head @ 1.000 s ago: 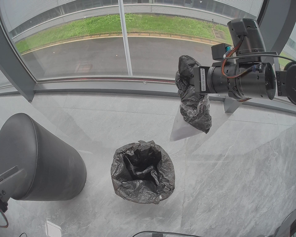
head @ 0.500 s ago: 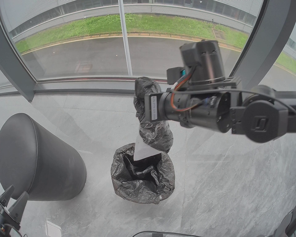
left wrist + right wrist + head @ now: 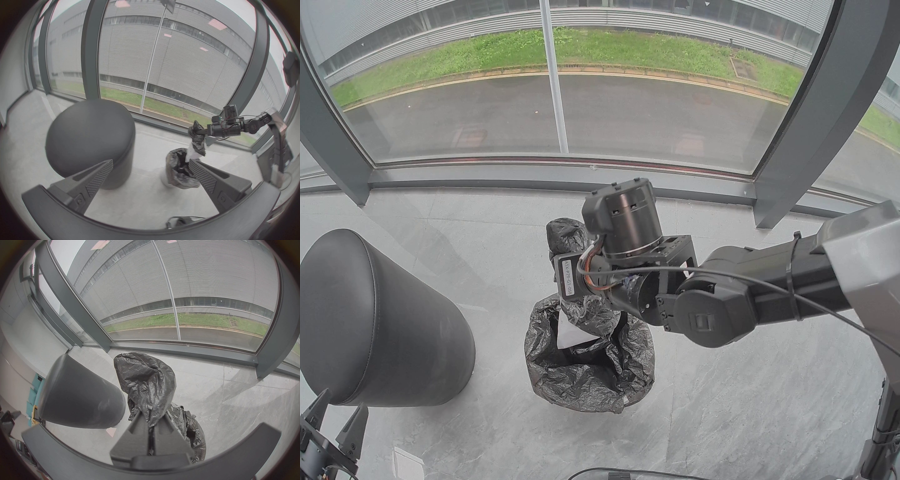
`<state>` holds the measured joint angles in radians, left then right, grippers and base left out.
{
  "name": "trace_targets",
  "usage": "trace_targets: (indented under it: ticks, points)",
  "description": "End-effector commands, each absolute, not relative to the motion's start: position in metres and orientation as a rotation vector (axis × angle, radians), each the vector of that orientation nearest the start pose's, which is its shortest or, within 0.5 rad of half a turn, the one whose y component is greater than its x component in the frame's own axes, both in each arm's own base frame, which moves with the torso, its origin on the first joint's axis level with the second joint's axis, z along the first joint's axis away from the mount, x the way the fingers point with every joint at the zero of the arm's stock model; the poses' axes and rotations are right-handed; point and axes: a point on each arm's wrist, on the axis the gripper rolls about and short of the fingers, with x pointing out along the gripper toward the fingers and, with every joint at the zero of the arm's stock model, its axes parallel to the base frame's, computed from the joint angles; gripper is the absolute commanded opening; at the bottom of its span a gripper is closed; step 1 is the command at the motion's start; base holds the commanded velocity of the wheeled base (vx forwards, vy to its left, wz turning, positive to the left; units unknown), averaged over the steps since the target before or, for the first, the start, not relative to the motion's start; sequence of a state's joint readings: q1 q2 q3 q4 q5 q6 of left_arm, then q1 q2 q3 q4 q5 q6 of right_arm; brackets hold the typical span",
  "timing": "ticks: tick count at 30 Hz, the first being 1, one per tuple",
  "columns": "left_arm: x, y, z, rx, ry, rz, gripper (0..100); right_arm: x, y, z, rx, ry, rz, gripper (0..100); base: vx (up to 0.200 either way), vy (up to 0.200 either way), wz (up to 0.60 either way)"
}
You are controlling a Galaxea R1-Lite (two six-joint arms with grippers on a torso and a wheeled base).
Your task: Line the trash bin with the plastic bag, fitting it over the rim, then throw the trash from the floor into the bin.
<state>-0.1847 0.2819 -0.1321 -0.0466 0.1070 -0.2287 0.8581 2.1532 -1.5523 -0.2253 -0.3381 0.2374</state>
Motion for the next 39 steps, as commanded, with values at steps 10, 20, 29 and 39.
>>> trace_targets:
  ticks: [10,20,29,39]
  points:
    - [-0.014,0.008,0.088,-0.041,-0.003,0.166,100,0.291,0.340,0.123,-0.054,0.448,0.444,0,0.000,0.000,0.00]
    - [-0.015,0.009,0.087,-0.044,0.004,0.230,100,0.285,0.333,0.080,-0.081,0.465,0.435,100,0.000,0.000,0.00]
    - [-0.015,0.008,0.087,-0.075,0.001,0.198,100,0.287,0.333,0.079,-0.063,0.453,0.433,100,0.000,0.000,0.00]
    - [-0.015,0.008,0.087,-0.085,0.000,0.197,100,0.284,0.350,0.058,-0.024,0.515,0.522,100,0.000,0.000,0.00]
